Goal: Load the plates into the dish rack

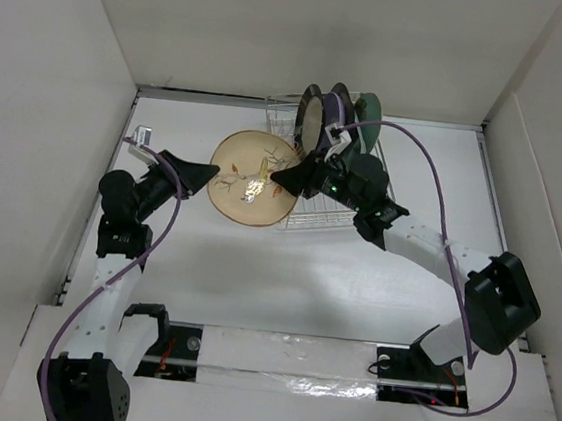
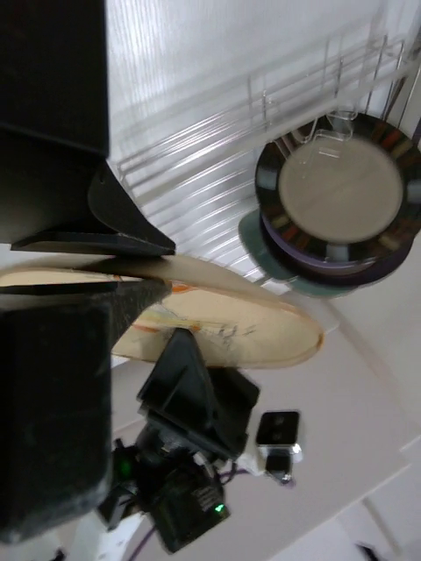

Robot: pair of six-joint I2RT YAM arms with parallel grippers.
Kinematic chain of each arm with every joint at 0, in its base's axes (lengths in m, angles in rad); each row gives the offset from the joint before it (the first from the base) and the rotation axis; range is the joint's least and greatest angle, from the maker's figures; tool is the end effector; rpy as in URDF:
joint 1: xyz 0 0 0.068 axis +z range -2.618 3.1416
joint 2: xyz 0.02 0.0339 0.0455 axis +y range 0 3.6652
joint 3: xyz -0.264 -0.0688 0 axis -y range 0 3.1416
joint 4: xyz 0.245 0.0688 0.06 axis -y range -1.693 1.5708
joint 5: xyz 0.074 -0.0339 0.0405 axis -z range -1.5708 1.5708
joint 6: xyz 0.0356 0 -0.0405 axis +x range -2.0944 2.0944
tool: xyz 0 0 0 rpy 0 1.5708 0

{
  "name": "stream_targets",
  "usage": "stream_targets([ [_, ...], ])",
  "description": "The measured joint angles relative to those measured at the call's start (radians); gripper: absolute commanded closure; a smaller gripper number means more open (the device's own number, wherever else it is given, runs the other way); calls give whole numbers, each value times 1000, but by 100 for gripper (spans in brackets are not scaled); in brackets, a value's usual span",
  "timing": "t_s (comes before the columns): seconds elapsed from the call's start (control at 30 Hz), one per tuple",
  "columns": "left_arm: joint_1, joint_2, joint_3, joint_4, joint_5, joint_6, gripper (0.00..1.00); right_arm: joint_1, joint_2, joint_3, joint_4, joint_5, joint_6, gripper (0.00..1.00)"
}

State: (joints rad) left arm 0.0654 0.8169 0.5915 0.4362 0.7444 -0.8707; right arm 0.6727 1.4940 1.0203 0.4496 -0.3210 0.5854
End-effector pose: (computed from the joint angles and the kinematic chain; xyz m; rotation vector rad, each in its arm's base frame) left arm 0.1906 -0.0117 0.3307 -0.0278 1.5221 -1.1568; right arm 0.2690 0.2287 0.3158 -0.3457 1.7021 1.2099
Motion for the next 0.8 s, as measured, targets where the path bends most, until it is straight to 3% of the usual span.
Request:
stream_targets([
  [0.1,19,17,-26,14,-32,12,100,1,27,-1,47,-40,74,100],
  [0.17,20,21,-31,24,-35,13,100,2,19,-3,48,-30,96,100],
  [0.3,10,11,-29,8,-47,17,43,3,-17,-5,49,-6,92,100],
  [0.4,-1,2,-11,-30,-47,29,32,-12,-41,0,-17,35,51,100],
  [0.8,-121,-13,109,-264,-200,264,41,-103,99,351,-357,422,-162,100],
])
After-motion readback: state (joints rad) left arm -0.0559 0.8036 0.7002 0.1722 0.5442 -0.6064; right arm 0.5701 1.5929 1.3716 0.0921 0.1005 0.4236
